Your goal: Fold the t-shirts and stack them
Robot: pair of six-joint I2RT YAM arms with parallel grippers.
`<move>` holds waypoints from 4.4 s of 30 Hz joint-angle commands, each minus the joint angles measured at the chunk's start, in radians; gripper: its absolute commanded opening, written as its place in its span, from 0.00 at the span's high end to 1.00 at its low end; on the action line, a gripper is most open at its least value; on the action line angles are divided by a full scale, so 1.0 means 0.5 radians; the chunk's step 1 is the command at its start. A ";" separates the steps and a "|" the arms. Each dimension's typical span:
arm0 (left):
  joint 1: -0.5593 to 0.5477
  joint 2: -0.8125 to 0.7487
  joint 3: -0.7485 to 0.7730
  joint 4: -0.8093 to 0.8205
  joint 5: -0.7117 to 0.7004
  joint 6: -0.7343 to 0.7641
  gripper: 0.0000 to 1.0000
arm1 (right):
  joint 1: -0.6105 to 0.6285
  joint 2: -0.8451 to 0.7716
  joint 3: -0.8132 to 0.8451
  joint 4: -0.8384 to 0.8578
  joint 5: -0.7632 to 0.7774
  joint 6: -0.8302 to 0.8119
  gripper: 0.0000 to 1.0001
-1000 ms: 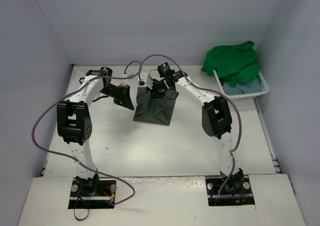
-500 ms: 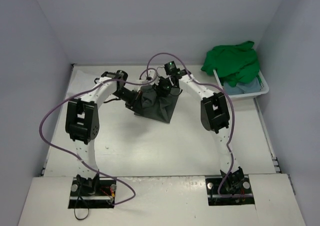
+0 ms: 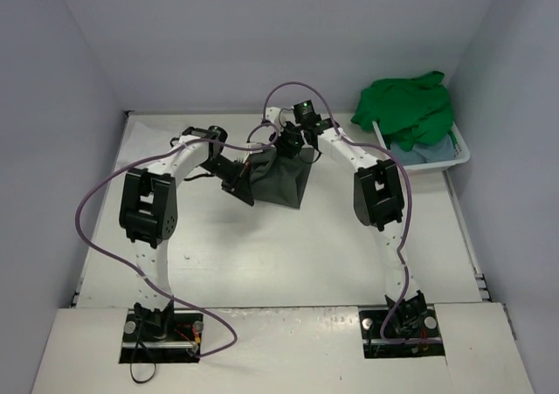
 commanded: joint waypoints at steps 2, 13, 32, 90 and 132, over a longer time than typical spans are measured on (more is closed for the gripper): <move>-0.025 -0.025 0.099 -0.027 0.055 0.066 1.00 | -0.013 -0.040 0.014 0.252 0.110 0.121 0.66; -0.022 0.024 0.133 0.028 0.055 0.045 1.00 | 0.003 0.065 0.029 0.350 0.184 0.216 0.67; -0.132 0.346 0.725 0.525 -0.028 -0.413 1.00 | 0.015 0.126 0.008 0.409 0.276 0.357 0.70; -0.252 0.439 0.639 1.252 -0.506 -0.728 1.00 | -0.141 -0.242 -0.747 0.240 -0.638 0.839 1.00; -0.160 0.119 0.474 1.384 -0.412 -0.876 1.00 | -0.166 -0.214 -0.793 0.157 -0.531 0.759 1.00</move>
